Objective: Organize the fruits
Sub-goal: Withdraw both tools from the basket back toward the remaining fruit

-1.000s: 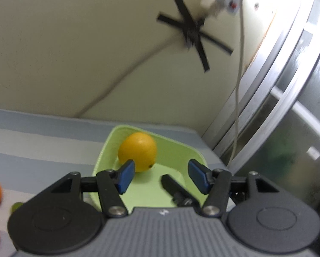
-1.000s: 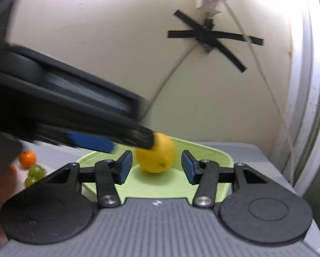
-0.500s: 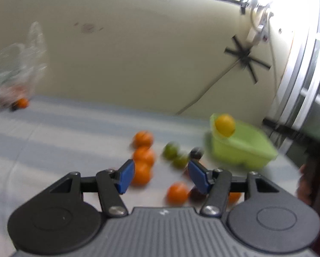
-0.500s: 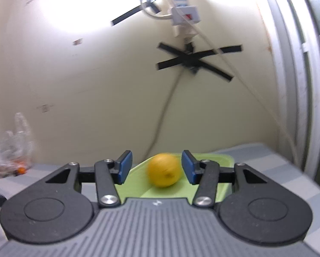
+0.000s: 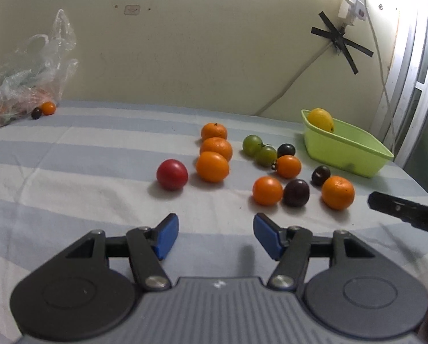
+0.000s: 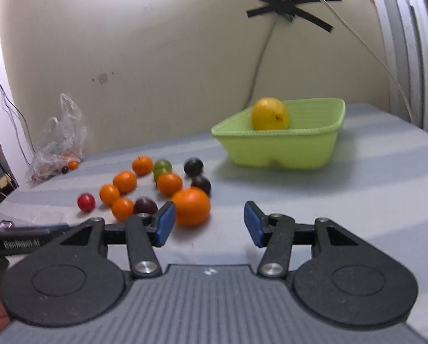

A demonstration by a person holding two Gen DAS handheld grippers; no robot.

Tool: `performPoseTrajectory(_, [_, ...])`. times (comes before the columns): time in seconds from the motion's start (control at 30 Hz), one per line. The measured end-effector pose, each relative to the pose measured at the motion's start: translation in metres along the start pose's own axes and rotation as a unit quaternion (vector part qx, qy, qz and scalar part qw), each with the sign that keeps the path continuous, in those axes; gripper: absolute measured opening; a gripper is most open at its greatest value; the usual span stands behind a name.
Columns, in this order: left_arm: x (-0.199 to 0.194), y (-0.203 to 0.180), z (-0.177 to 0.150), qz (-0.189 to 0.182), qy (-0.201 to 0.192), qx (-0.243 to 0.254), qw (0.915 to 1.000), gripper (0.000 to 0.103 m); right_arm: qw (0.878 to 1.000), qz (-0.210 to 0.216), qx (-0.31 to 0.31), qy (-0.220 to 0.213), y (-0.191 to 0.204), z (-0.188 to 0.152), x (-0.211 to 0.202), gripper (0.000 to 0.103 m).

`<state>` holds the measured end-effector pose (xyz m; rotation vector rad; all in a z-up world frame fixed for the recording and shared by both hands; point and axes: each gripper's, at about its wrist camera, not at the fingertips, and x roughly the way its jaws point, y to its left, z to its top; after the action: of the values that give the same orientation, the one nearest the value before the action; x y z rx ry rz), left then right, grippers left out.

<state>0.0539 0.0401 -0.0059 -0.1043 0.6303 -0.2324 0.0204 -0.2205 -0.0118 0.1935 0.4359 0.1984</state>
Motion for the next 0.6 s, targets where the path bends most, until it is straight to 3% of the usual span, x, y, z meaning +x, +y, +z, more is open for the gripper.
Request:
performPoseTrajectory(0.1, [-0.001, 0.003, -0.002, -0.003, -0.002, -0.007, 1.0000, 0.059, 1.000, -0.021, -0.011, -0.015, 0.006, -0.001, -0.001, 0.068])
performPoseTrajectory(0.6, [-0.011, -0.003, -0.005, -0.012, -0.043, 0.010, 0.9989, 0.060, 0.999, -0.045, -0.028, -0.002, 0.008, -0.005, 0.006, 0.068])
